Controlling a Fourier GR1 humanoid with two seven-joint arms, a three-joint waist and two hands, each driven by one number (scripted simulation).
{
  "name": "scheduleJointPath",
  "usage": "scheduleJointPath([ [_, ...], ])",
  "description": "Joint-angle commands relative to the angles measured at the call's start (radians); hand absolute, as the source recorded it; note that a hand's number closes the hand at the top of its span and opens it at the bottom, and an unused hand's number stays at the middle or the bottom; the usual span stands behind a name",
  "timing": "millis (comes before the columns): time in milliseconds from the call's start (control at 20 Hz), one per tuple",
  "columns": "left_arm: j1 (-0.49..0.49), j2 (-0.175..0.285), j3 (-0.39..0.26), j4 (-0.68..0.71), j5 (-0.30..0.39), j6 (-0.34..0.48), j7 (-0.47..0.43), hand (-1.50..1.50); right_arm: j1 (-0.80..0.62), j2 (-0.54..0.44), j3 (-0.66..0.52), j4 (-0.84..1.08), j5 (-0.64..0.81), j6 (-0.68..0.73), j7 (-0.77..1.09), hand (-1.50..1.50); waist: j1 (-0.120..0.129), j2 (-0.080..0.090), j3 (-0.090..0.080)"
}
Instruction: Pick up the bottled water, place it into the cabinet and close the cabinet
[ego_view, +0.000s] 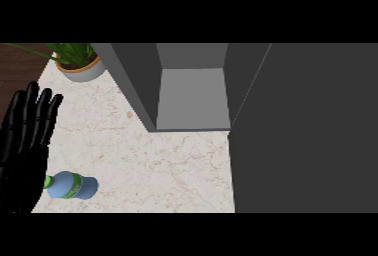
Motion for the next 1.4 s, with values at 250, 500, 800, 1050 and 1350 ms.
scheduleJointPath([
  [250, 0.204, 0.084, 0.275, -0.135, 0.240, -0.107, -0.053, -1.50, 0.108, 0.005, -0.010, -0.171, -0.073, 0.037, 0.024, -1.50, 0.030, 0.006, 0.005],
  [500, 0.299, 0.036, 0.239, -0.166, 0.342, -0.061, 0.205, -1.50, 0.303, -0.001, 0.085, -0.245, -0.165, 0.092, 0.208, -1.50, 0.020, 0.003, 0.005],
  [800, 0.441, 0.006, 0.268, -0.302, 0.384, -0.100, 0.231, -1.50, 0.507, 0.010, 0.125, -0.374, -0.188, 0.143, 0.179, -1.50, 0.018, 0.005, 0.006],
  [1050, 0.532, -0.053, 0.260, -0.307, 0.333, -0.137, 0.184, -1.50, 0.489, 0.009, 0.113, -0.487, -0.215, 0.104, 0.285, -1.50, 0.022, 0.006, 0.005],
  [1350, 0.549, -0.084, 0.263, -0.211, 0.266, -0.191, 0.107, -1.50, 0.596, 0.021, 0.173, -0.478, -0.153, 0.141, 0.204, -1.50, 0.016, 0.006, 0.005],
])
